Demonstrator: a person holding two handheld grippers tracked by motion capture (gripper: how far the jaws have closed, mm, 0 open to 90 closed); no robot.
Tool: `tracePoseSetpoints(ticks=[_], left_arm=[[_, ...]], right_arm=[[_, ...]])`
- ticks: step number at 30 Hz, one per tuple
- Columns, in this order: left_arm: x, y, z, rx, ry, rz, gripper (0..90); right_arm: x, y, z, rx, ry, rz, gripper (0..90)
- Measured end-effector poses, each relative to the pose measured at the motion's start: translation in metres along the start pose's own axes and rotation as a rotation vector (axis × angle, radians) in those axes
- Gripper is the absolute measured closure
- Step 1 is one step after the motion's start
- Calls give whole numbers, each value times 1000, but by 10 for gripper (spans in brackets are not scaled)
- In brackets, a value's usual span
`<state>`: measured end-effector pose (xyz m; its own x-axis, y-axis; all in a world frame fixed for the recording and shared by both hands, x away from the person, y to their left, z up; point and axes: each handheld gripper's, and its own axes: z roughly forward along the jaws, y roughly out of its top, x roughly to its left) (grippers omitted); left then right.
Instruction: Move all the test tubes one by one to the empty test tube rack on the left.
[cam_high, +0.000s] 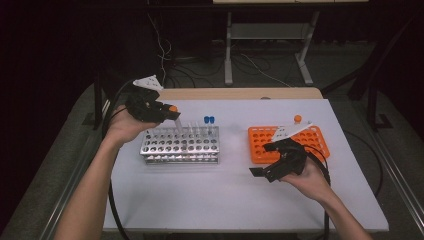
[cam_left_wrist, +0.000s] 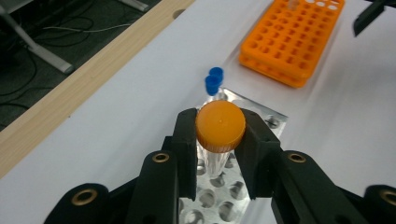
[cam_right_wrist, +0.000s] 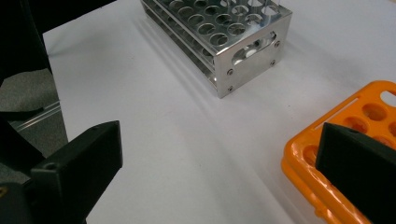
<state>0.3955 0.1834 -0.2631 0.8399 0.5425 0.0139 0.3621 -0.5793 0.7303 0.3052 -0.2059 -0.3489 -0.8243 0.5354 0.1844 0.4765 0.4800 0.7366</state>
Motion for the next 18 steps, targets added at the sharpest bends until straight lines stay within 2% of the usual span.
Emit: tracePoseSetpoints(ticks=[6, 12, 18], left_arm=[[9, 0, 12, 0, 16, -13, 686], [15, 0, 24, 26, 32, -10, 687], [24, -3, 33, 25, 41, -36, 686]], right_arm=[[-2, -5, -1, -2, -3, 4, 3], [-3, -10, -4, -6, -3, 14, 3], [-6, -16, -6, -10, -5, 25, 3]])
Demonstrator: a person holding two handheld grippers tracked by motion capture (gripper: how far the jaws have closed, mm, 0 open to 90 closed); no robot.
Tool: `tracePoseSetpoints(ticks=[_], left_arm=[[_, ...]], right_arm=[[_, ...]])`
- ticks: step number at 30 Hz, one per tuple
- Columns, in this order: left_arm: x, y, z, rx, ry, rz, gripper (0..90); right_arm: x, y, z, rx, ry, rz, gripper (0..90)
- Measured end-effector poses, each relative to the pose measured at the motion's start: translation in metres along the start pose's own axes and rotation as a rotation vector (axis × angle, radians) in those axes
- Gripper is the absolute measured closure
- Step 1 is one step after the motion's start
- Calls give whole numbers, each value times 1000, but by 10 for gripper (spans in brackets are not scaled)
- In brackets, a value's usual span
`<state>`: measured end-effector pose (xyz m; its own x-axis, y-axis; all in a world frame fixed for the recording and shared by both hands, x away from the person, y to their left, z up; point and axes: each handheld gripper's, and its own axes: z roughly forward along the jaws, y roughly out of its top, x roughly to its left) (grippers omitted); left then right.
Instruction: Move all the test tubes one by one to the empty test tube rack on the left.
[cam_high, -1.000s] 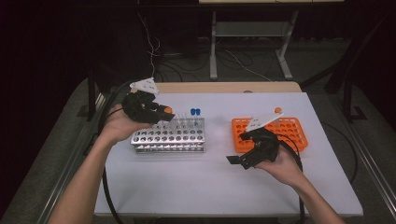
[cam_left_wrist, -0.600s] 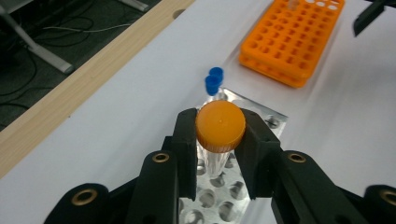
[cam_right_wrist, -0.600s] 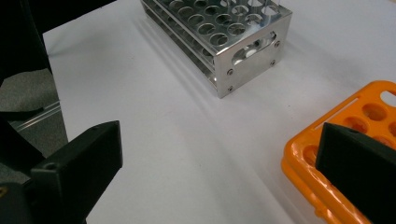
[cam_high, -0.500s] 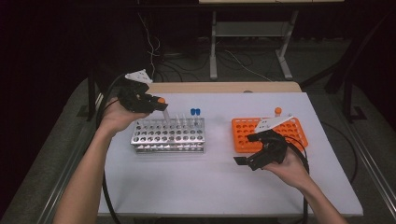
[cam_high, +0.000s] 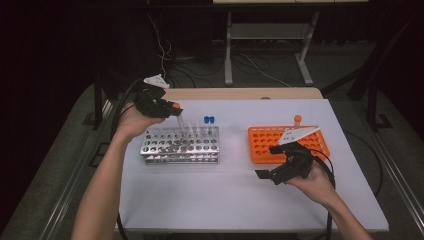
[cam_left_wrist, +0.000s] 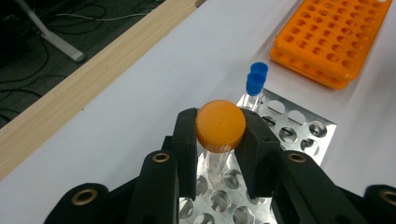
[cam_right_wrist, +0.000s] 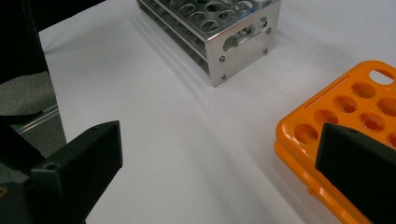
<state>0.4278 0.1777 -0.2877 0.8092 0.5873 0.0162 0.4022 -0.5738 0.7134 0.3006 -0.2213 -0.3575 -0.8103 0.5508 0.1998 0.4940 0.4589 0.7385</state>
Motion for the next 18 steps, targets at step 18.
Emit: tracePoseSetpoints(ticks=[18], left_arm=[[6, -14, 29, 37, -33, -45, 685]], right_arm=[[-5, -6, -3, -15, -1, 19, 3]])
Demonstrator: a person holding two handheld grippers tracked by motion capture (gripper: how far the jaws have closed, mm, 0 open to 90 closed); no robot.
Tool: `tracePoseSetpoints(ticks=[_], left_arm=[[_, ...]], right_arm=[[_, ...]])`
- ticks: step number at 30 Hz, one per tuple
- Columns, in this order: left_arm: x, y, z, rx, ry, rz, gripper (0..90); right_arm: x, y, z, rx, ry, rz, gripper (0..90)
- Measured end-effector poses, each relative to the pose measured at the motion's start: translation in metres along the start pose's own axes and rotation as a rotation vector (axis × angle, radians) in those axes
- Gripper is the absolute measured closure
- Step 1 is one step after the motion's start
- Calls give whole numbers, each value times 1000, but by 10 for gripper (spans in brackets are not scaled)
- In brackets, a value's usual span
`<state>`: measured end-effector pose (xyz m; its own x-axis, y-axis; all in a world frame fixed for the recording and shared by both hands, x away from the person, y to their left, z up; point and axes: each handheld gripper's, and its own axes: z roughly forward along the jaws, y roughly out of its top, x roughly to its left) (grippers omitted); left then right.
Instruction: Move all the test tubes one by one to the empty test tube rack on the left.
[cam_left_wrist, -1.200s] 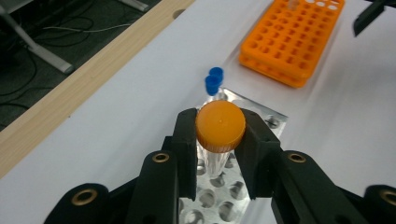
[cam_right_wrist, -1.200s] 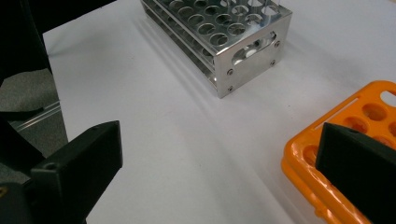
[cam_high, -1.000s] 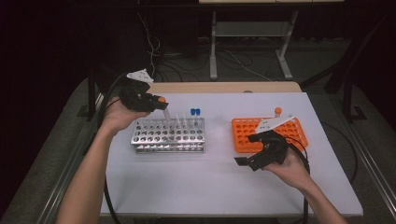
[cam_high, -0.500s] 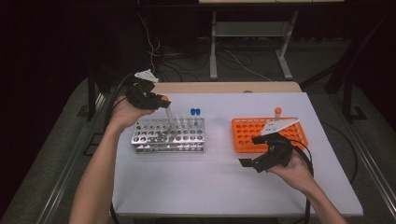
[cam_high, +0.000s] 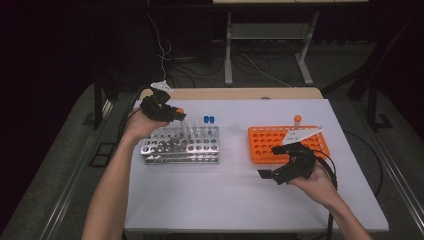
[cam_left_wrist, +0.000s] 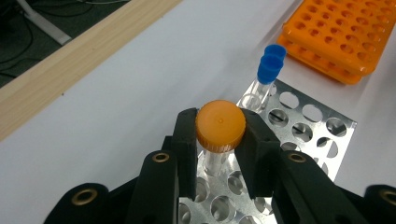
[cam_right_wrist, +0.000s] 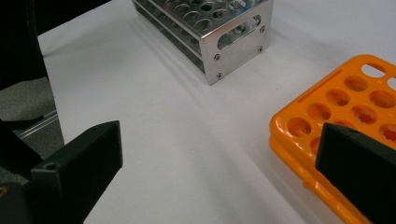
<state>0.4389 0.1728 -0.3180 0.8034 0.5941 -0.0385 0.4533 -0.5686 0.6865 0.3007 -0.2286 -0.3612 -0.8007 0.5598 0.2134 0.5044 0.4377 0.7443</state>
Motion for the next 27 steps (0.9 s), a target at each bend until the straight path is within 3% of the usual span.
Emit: tracePoseSetpoints(ticks=[8, 17, 20, 22, 27], left_arm=[[2, -7, 3, 0, -10, -19, 677], [-4, -6, -11, -66, 10, -82, 383], [-8, -7, -18, -99, -2, -99, 294], [-12, -9, -22, -112, -35, -107, 219], [-26, -16, -29, -129, -63, -98, 105]], right_arm=[[-2, -1, 0, -5, -3, 5, 3], [-6, -2, -3, -11, -13, 19, 3], [-11, -3, -6, -10, -26, 26, 3], [-15, -3, -8, -5, -44, 30, 3], [-33, -5, -16, 0, -88, 59, 3]])
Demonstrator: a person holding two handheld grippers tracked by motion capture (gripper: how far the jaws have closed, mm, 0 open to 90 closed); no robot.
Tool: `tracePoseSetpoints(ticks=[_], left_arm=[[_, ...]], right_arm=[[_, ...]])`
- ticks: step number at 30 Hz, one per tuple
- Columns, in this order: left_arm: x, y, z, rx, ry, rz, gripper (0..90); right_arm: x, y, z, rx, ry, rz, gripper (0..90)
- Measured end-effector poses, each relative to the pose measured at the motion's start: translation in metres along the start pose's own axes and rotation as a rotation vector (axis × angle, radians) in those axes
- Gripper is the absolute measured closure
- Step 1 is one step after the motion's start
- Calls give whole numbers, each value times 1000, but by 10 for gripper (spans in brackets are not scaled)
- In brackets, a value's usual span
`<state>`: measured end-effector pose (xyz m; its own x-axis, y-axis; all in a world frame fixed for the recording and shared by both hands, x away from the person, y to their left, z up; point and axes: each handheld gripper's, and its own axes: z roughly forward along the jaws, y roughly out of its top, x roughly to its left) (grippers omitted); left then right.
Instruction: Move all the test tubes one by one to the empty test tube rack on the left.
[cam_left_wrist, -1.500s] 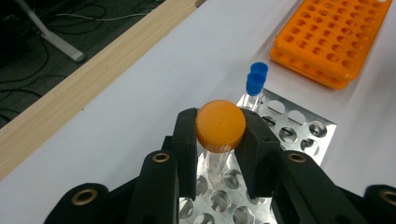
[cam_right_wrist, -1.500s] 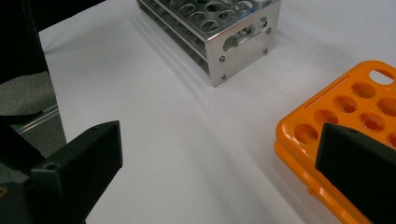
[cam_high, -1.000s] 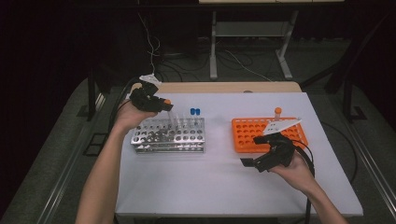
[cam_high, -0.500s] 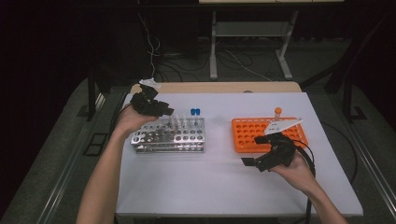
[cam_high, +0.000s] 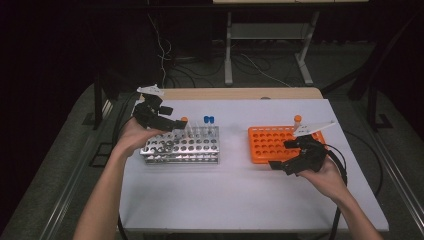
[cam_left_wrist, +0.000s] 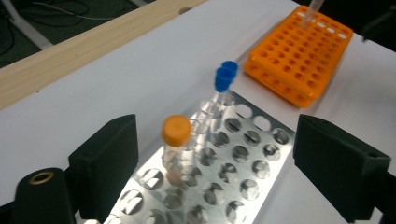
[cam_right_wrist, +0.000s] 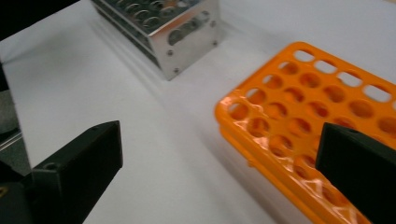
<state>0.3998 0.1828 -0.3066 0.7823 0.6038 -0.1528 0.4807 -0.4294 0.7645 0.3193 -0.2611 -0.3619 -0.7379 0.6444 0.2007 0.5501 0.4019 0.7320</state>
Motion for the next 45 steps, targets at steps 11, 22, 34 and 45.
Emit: tracePoseSetpoints(ticks=[11, 22, 34, 45], left_arm=[[-36, -12, -10, -31, -40, 32, 0], [-60, -26, -6, -45, -62, 67, 0], [-76, -38, 2, -34, -90, 93, 0], [-77, -46, 6, -34, -90, 86, 0]], right_arm=[[-34, -4, -14, 21, -93, 45, 3], [-64, -8, -14, 28, -173, 92, 4], [-97, -4, 2, 22, -259, 121, 201], [-113, -9, 22, 26, -372, 122, 504]])
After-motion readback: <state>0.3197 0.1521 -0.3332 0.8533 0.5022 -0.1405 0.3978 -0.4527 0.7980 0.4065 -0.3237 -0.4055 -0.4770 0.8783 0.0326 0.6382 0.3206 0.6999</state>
